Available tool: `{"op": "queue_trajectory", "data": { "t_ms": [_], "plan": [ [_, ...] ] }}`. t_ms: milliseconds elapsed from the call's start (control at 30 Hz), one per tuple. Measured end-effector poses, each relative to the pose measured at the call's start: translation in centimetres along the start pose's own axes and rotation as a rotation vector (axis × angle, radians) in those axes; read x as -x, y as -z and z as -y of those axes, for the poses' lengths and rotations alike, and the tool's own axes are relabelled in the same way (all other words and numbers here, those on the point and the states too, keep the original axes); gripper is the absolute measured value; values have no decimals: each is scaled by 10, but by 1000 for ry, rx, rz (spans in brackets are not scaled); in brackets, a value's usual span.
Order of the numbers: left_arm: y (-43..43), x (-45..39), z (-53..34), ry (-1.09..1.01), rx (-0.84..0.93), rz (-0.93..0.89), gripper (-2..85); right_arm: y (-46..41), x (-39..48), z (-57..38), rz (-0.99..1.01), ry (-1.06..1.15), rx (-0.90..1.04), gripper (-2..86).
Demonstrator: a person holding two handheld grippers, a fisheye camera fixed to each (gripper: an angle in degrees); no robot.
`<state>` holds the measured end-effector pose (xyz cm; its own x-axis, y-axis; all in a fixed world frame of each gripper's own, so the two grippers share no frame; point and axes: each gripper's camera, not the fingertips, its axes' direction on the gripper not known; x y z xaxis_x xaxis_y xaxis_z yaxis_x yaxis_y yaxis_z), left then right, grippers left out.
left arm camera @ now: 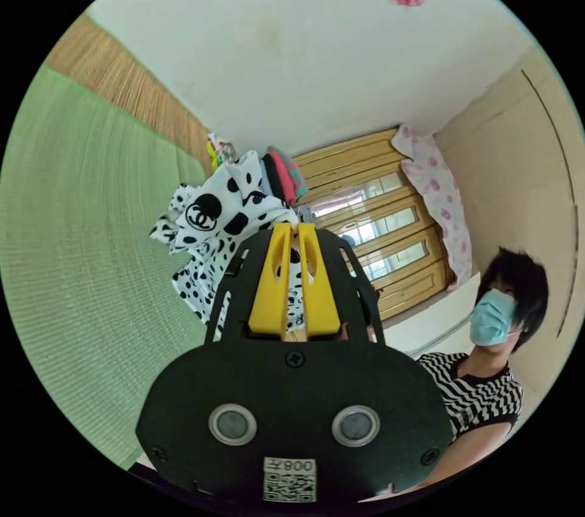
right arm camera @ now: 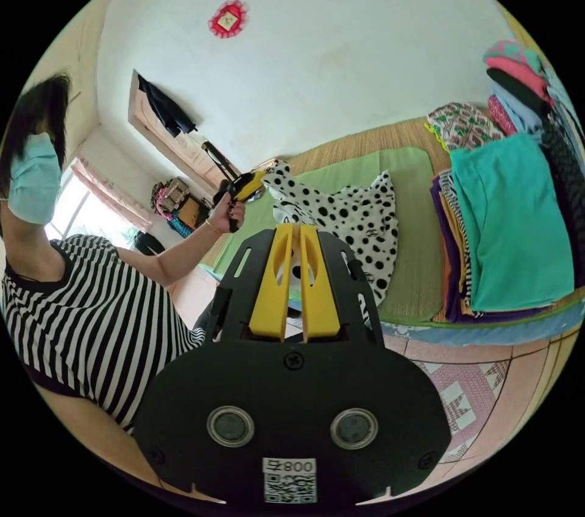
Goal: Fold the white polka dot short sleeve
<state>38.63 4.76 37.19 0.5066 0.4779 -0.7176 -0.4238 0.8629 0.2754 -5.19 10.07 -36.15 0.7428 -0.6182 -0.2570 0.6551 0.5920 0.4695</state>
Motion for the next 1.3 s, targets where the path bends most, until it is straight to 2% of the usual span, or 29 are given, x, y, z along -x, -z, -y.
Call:
{"op": "queue_trajectory", "data": {
  "t_ms": [267, 667, 867, 1300],
  "plan": [
    [61, -220, -62, -313, -186, 71, 23, 46, 108, 49, 0, 232, -132, 13],
    [72, -479, -168, -749, -369, 155, 23, 137, 254, 83, 35, 509, -335, 14],
    [56, -562, -215, -850, -392, 216, 22, 165, 298, 84, 88, 584, -402, 13],
    [1, -658, -307, -947, -450, 199, 23, 194, 354, 63, 186, 683, -474, 11]
  ]
}}
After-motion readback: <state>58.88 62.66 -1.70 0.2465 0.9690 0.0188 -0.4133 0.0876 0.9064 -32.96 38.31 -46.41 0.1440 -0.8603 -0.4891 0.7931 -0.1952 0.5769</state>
